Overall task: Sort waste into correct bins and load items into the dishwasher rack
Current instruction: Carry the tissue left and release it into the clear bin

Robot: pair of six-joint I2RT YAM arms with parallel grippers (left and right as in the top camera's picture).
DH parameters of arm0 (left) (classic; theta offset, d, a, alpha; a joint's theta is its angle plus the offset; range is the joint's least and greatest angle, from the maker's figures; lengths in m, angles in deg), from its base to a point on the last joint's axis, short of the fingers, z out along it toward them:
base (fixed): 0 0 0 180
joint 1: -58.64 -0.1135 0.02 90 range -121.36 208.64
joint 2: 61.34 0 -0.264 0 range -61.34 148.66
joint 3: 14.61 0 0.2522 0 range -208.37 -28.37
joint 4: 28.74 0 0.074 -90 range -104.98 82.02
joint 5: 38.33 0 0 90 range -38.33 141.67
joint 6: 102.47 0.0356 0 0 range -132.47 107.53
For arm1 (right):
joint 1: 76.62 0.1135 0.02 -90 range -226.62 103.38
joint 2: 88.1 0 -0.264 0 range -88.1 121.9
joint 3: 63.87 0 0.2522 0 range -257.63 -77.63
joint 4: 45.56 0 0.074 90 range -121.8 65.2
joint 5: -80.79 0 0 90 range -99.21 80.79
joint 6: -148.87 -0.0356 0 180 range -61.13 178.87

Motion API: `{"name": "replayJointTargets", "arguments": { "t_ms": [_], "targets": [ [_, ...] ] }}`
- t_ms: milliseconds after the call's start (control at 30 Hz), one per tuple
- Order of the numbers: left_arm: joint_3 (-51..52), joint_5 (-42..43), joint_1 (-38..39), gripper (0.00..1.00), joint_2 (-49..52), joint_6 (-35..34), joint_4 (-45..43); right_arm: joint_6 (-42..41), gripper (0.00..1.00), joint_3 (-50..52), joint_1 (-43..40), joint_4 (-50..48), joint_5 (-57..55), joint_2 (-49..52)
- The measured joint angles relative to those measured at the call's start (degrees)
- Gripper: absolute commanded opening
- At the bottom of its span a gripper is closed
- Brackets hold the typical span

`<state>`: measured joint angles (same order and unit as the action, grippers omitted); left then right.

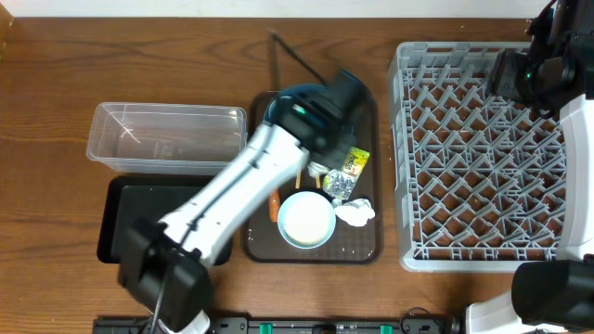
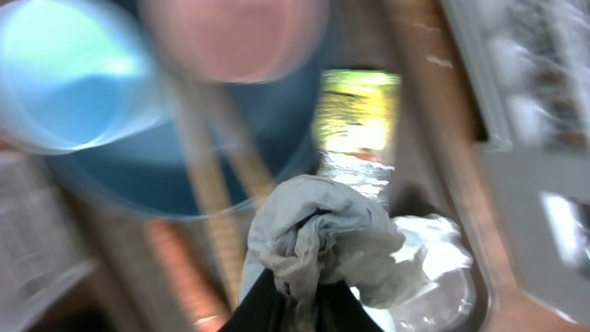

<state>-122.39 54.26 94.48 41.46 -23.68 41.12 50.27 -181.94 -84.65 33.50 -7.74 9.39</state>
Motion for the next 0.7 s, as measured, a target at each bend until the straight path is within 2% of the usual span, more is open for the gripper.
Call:
{"name": "replayJointTargets", "arguments": {
  "t_ms": [367,500,700],
  "targets": [
    [0.07,-2.03,-31.41,0.1,-3.17,-3.98,6.38,0.0,0.66,0.0,0.0,0.0,0.0,0.0],
    [0.66,-2.05,-36.54,0.17,-3.17,-4.63,6.43,0.0,0.66,0.0,0.0,0.02,0.0,0.0],
    [4.11,-1.9,-39.21,0.17,-3.17,-5.31,6.08,0.0,0.66,0.0,0.0,0.0,0.0,0.0]
  ]
}}
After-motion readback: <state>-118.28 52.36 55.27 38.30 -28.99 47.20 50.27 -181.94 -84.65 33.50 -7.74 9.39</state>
